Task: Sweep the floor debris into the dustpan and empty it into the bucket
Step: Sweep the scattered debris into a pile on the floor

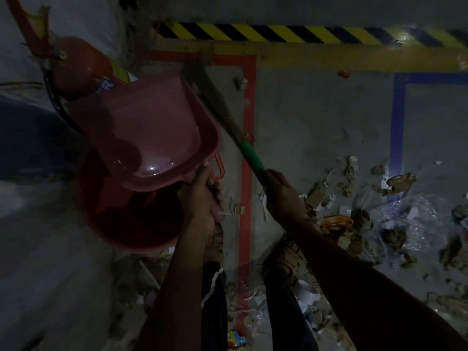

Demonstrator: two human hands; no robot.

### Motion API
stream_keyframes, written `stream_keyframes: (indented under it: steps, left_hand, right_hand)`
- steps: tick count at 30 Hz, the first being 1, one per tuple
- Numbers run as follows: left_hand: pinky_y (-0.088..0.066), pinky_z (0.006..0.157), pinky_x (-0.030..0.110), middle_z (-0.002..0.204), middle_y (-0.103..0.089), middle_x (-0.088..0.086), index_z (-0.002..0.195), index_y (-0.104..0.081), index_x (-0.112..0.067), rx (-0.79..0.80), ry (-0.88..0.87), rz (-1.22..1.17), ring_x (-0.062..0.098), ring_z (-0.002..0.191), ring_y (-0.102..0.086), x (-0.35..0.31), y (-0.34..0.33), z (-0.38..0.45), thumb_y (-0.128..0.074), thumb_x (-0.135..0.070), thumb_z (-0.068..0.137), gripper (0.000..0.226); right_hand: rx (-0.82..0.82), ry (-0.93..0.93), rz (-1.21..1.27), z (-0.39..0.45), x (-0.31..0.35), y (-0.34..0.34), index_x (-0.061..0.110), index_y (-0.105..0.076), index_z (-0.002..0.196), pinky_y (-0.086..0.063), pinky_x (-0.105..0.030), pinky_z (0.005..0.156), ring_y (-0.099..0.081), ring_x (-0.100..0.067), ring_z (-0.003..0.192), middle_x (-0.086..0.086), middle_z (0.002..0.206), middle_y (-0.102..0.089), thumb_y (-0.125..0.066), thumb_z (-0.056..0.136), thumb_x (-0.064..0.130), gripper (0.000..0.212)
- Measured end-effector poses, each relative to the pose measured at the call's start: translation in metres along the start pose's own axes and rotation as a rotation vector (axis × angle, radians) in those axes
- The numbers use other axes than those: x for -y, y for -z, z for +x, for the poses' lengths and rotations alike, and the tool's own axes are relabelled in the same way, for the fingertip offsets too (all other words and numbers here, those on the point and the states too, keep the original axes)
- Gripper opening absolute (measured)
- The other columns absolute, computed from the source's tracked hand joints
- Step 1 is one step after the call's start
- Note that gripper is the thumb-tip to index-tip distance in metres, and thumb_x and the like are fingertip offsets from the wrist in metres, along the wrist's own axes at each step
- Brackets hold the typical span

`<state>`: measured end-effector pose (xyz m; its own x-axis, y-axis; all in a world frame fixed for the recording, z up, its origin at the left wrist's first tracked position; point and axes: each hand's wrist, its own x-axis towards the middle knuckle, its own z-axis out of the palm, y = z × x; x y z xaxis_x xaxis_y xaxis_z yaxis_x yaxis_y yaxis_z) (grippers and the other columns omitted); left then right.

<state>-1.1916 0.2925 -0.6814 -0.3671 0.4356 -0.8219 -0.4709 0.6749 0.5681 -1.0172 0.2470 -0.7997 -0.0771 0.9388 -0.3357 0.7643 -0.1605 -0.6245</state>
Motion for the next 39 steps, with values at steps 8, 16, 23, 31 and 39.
stream_keyframes:
  steps: [8,16,23,31,39]
  left_hand:
    - [-0.034,0.04,0.017,0.047,-0.054,0.0,0.061,-0.046,-0.015,0.032,-0.029,0.045,0.011,0.032,-0.042,-0.012,-0.004,0.025,-0.07,-0.035,0.091,0.043]
    - [-0.035,0.043,0.018,0.048,-0.054,-0.003,0.061,-0.05,-0.017,0.051,-0.035,0.092,0.01,0.038,-0.045,-0.012,0.007,0.029,-0.074,-0.035,0.088,0.04]
    - [-0.035,0.041,0.018,0.052,-0.055,0.004,0.061,-0.048,-0.016,0.111,0.02,0.187,0.011,0.035,-0.043,-0.007,0.0,0.02,-0.072,-0.038,0.089,0.043]
    - [-0.032,0.037,0.016,0.054,-0.051,0.003,0.064,-0.046,-0.016,0.165,-0.054,0.288,0.011,0.036,-0.043,0.004,-0.03,-0.004,-0.073,-0.03,0.089,0.04]
    - [-0.031,0.035,0.014,0.051,-0.052,0.0,0.063,-0.044,-0.018,0.25,-0.018,0.415,0.009,0.033,-0.042,0.033,-0.067,-0.034,-0.067,-0.039,0.092,0.043]
  right_hand:
    - [0.152,-0.144,-0.06,0.073,0.029,-0.005,0.023,-0.042,0.145,-0.055,-0.047,0.078,-0.06,-0.033,0.099,-0.005,0.14,-0.044,-0.049,0.094,0.004,0.055]
    - [0.091,-0.427,0.038,0.077,0.017,-0.002,0.029,-0.048,0.14,-0.058,-0.051,0.076,-0.062,-0.033,0.093,-0.003,0.131,-0.047,-0.051,0.089,0.004,0.056]
    - [-0.027,-0.554,0.109,0.03,-0.019,0.011,0.024,-0.05,0.14,-0.059,-0.052,0.073,-0.065,-0.037,0.089,-0.009,0.131,-0.051,-0.051,0.09,0.004,0.054]
    - [-0.22,-0.795,0.282,-0.028,-0.051,0.032,0.017,-0.053,0.133,-0.058,-0.043,0.051,-0.066,-0.035,0.074,-0.013,0.11,-0.062,-0.042,0.09,0.008,0.045]
    - [-0.459,-1.009,0.328,-0.076,-0.101,0.071,0.012,-0.057,0.119,-0.058,-0.047,0.07,-0.065,-0.037,0.088,-0.014,0.107,-0.064,-0.046,0.086,0.018,0.035]
